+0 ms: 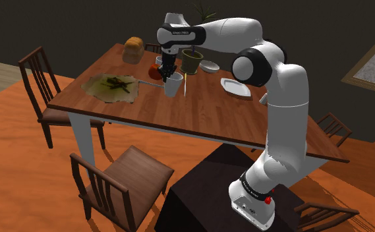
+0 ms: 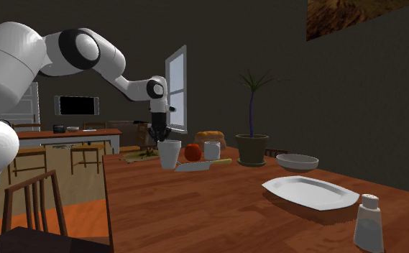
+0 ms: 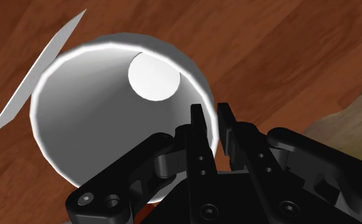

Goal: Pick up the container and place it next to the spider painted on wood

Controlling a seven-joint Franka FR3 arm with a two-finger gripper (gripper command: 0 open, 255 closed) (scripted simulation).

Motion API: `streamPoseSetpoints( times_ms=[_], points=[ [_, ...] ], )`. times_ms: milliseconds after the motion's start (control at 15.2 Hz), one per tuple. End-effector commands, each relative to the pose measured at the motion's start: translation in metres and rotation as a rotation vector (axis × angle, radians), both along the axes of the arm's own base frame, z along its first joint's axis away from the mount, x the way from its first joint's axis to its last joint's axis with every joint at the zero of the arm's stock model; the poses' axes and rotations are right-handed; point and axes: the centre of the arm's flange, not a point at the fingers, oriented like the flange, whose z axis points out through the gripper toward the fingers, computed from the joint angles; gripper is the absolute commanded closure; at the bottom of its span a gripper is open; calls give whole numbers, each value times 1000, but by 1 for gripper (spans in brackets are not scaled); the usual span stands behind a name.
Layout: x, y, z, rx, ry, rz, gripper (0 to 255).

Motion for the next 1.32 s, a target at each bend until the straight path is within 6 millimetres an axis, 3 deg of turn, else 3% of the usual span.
streamPoseSetpoints(
  times_ms=[0,66,132,462,726,1254],
  points=[
    [0,0,0,0,-1,0,255],
    [0,0,0,0,-1,0,255],
    [0,0,0,0,-1,0,0],
    [0,0,0,0,-1,0,0],
    [2,1,50,0,-1,0,0],
    [2,1,50,0,-1,0,0]
  ],
)
